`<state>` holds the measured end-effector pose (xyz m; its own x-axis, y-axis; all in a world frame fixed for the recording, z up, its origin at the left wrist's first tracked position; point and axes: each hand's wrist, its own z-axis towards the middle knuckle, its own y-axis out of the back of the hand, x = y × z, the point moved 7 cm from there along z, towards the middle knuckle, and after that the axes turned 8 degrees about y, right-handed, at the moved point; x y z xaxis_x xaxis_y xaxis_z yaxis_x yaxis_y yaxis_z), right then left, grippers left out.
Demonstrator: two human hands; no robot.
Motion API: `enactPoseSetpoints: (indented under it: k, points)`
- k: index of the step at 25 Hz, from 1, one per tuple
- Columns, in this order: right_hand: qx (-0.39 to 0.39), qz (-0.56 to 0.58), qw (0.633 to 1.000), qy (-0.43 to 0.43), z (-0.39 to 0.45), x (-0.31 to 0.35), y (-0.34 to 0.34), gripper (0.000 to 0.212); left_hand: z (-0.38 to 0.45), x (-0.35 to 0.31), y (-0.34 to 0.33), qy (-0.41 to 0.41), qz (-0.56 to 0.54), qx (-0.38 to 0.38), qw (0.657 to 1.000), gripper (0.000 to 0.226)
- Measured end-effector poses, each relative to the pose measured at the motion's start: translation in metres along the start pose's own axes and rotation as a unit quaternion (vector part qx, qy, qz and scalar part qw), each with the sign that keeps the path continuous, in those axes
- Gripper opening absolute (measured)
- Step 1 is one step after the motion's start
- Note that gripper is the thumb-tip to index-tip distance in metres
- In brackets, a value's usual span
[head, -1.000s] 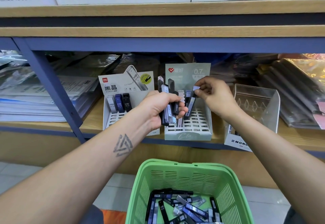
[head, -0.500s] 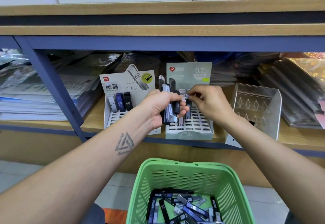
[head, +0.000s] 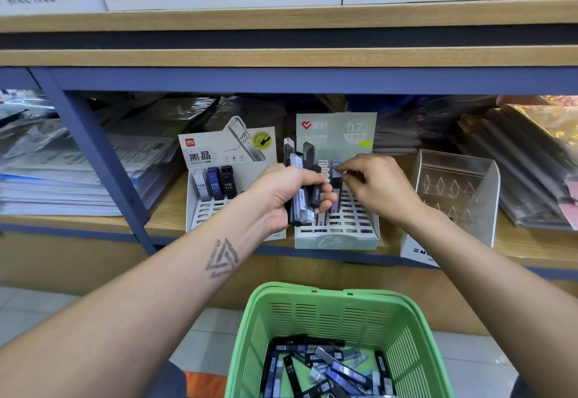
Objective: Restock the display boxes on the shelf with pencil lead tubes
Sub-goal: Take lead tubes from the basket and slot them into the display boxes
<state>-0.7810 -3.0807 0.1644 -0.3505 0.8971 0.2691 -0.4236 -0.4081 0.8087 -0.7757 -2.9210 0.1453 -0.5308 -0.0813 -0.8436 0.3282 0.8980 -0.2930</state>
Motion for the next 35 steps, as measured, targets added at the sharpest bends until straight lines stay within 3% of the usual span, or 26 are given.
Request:
enactPoseSetpoints:
  k: [2, 3, 6, 10, 15, 17, 19, 23, 29, 35]
  points:
    - [-0.036, 0.067, 0.996, -0.046, 0.000, -0.002, 0.008, 0.023, -0.001, 0.002, -0.003, 0.004, -0.001, 0.013, 1.000, 0.010]
    - [-0.051, 0.153, 0.983, -0.083, 0.000, -0.003, 0.012, 0.019, -0.002, 0.003, -0.005, 0.006, -0.002, 0.022, 1.000, 0.012]
    - [-0.010, 0.404, 0.900, -0.165, -0.003, 0.005, 0.007, 0.012, -0.006, 0.003, -0.012, 0.005, -0.007, 0.045, 0.999, 0.012]
    - [0.037, 0.506, 0.834, -0.216, -0.012, 0.011, -0.003, 0.014, -0.010, 0.007, -0.018, 0.019, -0.004, 0.066, 0.998, 0.011]
    - [-0.012, 0.617, 0.742, -0.262, -0.017, -0.001, 0.002, 0.005, -0.012, 0.012, -0.020, 0.058, -0.025, 0.092, 0.994, 0.018]
    - [-0.022, 0.643, 0.718, -0.265, -0.020, -0.004, 0.008, 0.013, -0.012, 0.011, -0.019, 0.048, -0.022, 0.088, 0.995, 0.014]
    - [0.001, 0.645, 0.721, -0.255, -0.025, -0.005, 0.015, 0.024, -0.014, 0.009, -0.017, 0.019, 0.011, 0.069, 0.997, 0.010]
    - [0.023, 0.616, 0.751, -0.236, -0.034, -0.004, 0.030, 0.026, -0.016, 0.007, -0.019, -0.034, 0.059, 0.025, 0.997, 0.021]
    - [-0.016, 0.560, 0.791, -0.247, -0.054, -0.022, 0.052, 0.025, -0.017, 0.015, -0.038, -0.041, 0.058, 0.032, 0.997, 0.015]
    - [-0.044, 0.531, 0.804, -0.262, -0.080, -0.038, 0.073, 0.022, -0.009, 0.029, -0.065, -0.050, 0.074, 0.019, 0.996, 0.017]
